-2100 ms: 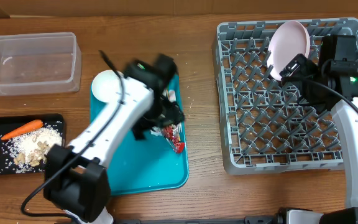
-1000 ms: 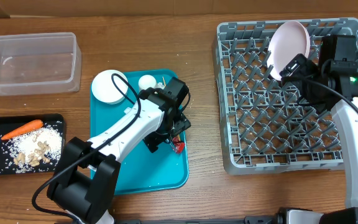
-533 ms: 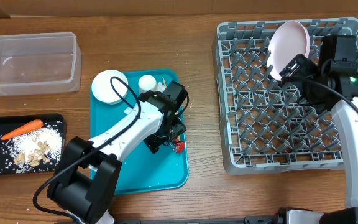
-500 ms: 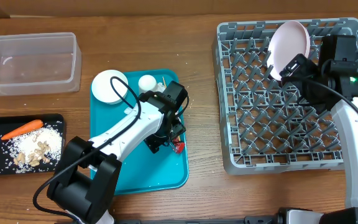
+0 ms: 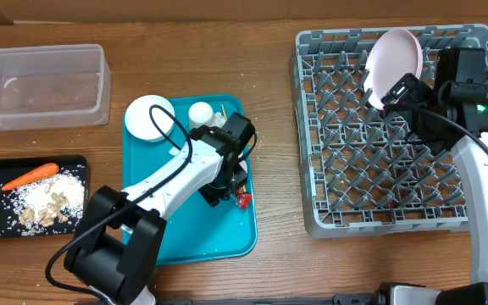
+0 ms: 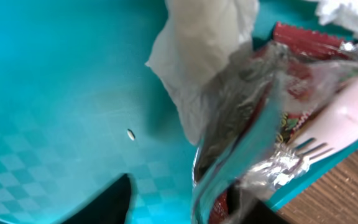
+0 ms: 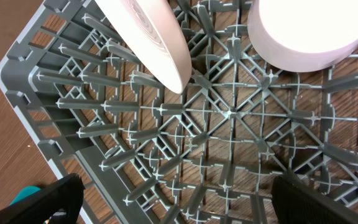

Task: Sort waste into correct bins and load items into the dishwasher rack
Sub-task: 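Carry the wrapper left and drop it into the clear plastic bin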

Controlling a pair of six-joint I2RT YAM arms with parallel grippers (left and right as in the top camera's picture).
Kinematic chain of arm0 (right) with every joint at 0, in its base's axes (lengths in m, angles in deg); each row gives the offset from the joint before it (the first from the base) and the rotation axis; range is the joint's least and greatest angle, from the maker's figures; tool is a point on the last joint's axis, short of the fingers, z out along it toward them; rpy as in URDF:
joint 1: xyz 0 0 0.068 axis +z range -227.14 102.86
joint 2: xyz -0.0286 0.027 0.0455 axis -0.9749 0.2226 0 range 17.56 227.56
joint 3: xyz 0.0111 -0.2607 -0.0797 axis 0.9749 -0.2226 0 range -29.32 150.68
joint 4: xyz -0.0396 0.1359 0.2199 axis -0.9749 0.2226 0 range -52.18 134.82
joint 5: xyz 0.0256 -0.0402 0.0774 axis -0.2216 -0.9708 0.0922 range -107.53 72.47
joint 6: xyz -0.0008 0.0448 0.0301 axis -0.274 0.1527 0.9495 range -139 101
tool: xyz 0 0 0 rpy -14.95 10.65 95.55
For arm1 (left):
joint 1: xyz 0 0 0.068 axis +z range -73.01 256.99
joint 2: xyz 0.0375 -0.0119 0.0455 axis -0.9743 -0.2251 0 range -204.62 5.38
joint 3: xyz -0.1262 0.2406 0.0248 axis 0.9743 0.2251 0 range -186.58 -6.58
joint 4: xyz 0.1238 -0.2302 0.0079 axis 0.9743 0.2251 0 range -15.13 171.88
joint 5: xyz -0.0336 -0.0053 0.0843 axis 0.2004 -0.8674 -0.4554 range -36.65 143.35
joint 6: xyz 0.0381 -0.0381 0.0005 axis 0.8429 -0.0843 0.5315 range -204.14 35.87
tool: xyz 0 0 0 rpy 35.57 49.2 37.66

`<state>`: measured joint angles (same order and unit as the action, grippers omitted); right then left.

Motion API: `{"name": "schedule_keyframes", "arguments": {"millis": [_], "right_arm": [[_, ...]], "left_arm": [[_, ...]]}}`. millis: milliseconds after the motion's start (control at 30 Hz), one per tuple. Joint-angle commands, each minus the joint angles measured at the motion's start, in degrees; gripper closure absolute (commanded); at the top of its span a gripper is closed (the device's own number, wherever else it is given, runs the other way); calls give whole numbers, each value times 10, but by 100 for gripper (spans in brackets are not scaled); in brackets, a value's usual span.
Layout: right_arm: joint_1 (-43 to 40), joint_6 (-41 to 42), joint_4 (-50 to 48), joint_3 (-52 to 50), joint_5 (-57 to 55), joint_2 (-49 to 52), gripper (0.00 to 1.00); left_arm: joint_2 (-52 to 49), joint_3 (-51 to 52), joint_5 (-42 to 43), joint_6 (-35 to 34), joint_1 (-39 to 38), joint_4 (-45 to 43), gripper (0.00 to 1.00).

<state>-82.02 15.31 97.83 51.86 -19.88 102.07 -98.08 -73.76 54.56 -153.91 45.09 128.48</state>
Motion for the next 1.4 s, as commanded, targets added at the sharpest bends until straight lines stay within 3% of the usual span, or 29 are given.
{"name": "schedule_keyframes", "arguments": {"millis": [0, 333, 500, 667, 967, 1167, 1367], "right_arm": [[-2, 2, -2, -1, -6, 1, 0], [-2, 2, -2, -1, -6, 1, 0], [-2, 2, -2, -1, -6, 1, 0], [-2, 2, -2, -1, -6, 1, 0], [-2, 2, -2, -1, -6, 1, 0], [-2, 2, -2, -1, -6, 1, 0], [-2, 2, -2, -1, -6, 1, 0]], "left_arm": [[-3, 5, -1, 2, -4, 1, 65], [-3, 5, 3, 4, -4, 8, 96], [-3, -5, 14, 6, -4, 40, 96], [-2, -54, 14, 13, -4, 133, 96], [0, -217, 3, 127, 6, 268, 96], [0, -325, -94, 130, 81, 363, 96], [0, -410, -139, 176, 217, 351, 96]]}}
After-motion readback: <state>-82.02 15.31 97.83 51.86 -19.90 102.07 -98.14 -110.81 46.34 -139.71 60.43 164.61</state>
